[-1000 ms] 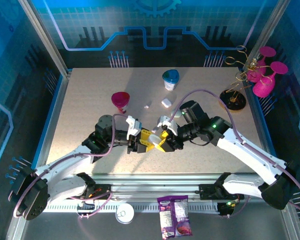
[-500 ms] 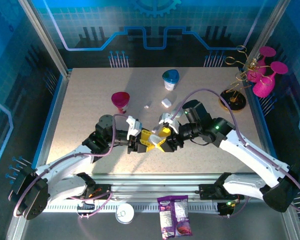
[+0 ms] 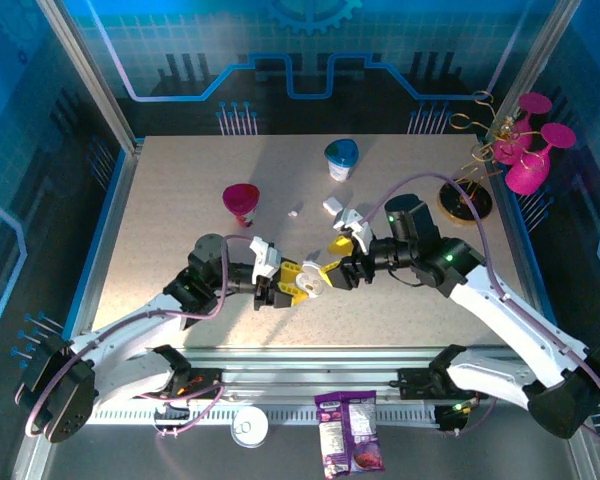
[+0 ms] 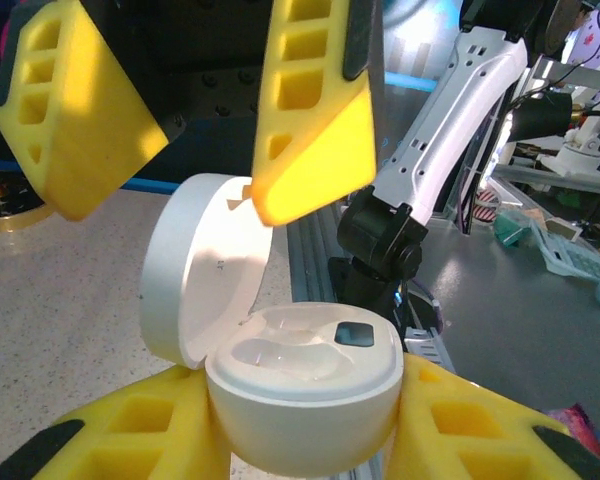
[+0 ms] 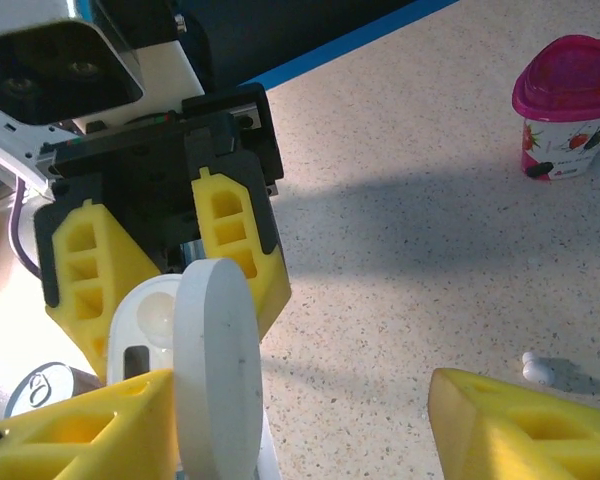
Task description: Insert the wireless bluetooth earbuds into the charging case
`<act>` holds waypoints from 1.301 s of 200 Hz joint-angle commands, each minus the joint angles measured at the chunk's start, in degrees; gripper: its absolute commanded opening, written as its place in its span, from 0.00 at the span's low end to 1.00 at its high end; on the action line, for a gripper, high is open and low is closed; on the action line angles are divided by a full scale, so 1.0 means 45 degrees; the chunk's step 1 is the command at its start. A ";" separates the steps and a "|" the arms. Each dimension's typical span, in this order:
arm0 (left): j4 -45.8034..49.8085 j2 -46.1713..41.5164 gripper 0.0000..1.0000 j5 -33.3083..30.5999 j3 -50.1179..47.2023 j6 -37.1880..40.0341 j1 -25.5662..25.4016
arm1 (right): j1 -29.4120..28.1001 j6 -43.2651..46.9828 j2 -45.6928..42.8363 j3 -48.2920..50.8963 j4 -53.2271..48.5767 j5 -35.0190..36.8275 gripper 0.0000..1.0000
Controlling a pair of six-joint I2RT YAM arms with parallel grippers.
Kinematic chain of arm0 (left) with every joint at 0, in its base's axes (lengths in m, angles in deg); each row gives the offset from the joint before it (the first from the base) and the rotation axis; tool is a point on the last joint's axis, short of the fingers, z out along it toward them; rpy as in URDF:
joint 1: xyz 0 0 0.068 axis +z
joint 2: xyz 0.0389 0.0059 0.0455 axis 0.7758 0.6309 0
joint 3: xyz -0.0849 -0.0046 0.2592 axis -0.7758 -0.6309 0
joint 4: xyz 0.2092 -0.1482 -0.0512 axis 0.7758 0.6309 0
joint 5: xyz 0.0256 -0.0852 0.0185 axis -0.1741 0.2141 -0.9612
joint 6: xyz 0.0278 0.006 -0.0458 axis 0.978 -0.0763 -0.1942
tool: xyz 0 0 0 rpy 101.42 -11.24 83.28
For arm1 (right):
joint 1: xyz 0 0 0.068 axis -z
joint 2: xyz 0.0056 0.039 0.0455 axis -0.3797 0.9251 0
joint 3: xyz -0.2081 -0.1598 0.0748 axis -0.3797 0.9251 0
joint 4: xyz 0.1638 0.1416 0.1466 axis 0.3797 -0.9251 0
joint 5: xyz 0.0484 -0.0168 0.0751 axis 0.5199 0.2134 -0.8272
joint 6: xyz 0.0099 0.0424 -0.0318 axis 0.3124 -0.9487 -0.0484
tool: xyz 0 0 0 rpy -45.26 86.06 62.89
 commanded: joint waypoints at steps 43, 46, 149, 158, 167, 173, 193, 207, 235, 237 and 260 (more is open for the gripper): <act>-0.4602 0.0198 0.23 -0.1535 -0.1461 -0.0671 0.0502 | 0.0521 -0.1927 -0.1677 0.1963 0.4432 -0.1714 0.74; -0.4885 0.0237 0.23 -0.1565 -0.1539 -0.0777 0.0575 | 0.0563 -0.2104 -0.1729 0.2141 0.4696 -0.1691 0.74; -0.8807 0.1642 0.23 -0.1058 -0.2011 -0.3184 0.1403 | -0.0478 -0.0467 -0.0080 0.2096 0.5097 -0.1011 0.76; -0.8884 0.1686 0.24 -0.0794 -0.1873 -0.3504 0.1403 | -0.0502 -0.0265 0.0216 0.1923 0.5102 -0.1426 0.73; -0.9002 0.1738 0.24 -0.0603 -0.1788 -0.3783 0.1408 | -0.0514 -0.0090 0.0429 0.1801 0.5082 -0.1712 0.68; -0.9059 0.1710 0.24 -0.0476 -0.1743 -0.3910 0.1410 | -0.0512 0.0001 0.0571 0.1775 0.5085 -0.1823 0.64; -0.8984 0.1590 0.24 -0.0293 -0.1644 -0.4242 0.1403 | -0.0520 0.0276 0.0919 0.1340 0.4919 -0.2194 0.56; -0.8954 0.1504 0.24 -0.0327 -0.1643 -0.4331 0.1393 | -0.0507 0.0370 0.1074 0.1187 0.4867 -0.2574 0.54; -0.9021 0.1521 0.24 -0.0313 -0.1586 -0.4516 0.1393 | -0.0542 0.0384 0.1287 0.1070 0.4858 -0.2825 0.44; -0.9040 0.1532 0.24 -0.0324 -0.1571 -0.4541 0.1396 | -0.0542 0.0385 0.1311 0.1053 0.4850 -0.2849 0.43; -0.9542 0.1662 0.24 -0.0318 -0.1586 -0.4723 0.1395 | -0.0570 0.0441 0.1546 0.0911 0.4603 -0.3060 0.47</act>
